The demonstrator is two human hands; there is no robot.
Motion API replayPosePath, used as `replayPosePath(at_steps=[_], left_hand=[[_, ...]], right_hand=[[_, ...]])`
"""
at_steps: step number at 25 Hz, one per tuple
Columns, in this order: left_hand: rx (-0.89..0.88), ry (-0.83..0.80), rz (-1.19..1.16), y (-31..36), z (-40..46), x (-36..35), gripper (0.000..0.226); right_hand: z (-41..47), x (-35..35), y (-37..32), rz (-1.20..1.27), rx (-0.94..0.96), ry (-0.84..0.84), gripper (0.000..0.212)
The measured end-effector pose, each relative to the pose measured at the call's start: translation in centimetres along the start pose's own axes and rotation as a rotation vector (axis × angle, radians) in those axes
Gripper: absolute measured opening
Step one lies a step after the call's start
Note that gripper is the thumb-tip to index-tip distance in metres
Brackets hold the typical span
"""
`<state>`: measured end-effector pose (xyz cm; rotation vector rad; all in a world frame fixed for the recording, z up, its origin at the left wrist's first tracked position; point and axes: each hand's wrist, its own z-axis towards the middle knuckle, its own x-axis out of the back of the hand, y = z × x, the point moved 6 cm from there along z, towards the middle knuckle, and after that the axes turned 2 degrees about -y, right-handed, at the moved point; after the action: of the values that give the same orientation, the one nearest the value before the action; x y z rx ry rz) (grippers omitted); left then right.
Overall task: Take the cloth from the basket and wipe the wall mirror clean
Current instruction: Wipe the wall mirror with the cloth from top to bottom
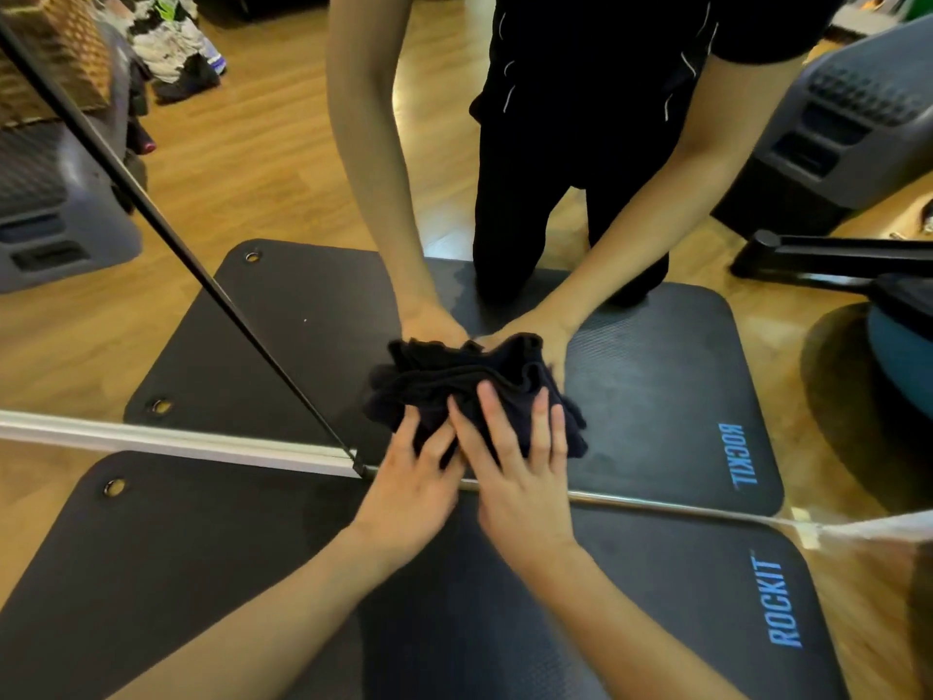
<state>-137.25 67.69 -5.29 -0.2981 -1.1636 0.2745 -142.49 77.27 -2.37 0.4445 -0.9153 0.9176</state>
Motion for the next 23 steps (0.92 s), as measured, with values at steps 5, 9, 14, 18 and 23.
replayPosePath(at_steps=[5, 9, 14, 18, 23], left_hand=[[0.179, 0.453, -0.284, 2.1, 7.9, 10.1, 0.059], [0.168, 0.626, -0.089, -4.0, 6.9, 10.6, 0.06], [0.11, 0.571, 0.062, -8.8, 1.4, 4.0, 0.047], [0.216, 0.5, 0.079, -8.5, -2.3, -1.8, 0.056], [0.194, 0.313, -0.077, -4.4, -4.1, -5.5, 0.06]], right_hand=[[4.2, 8.8, 4.2, 0.107, -0.065, 0.188, 0.056], [8.2, 8.8, 0.0, 0.091, -0.131, 0.324, 0.055], [8.1, 2.5, -5.7, 0.052, -0.029, 0.331, 0.052], [5.8, -3.1, -7.6, 0.038, 0.062, 0.287, 0.058], [0.5, -7.7, -4.8, -0.033, 0.134, 0.207, 0.072]])
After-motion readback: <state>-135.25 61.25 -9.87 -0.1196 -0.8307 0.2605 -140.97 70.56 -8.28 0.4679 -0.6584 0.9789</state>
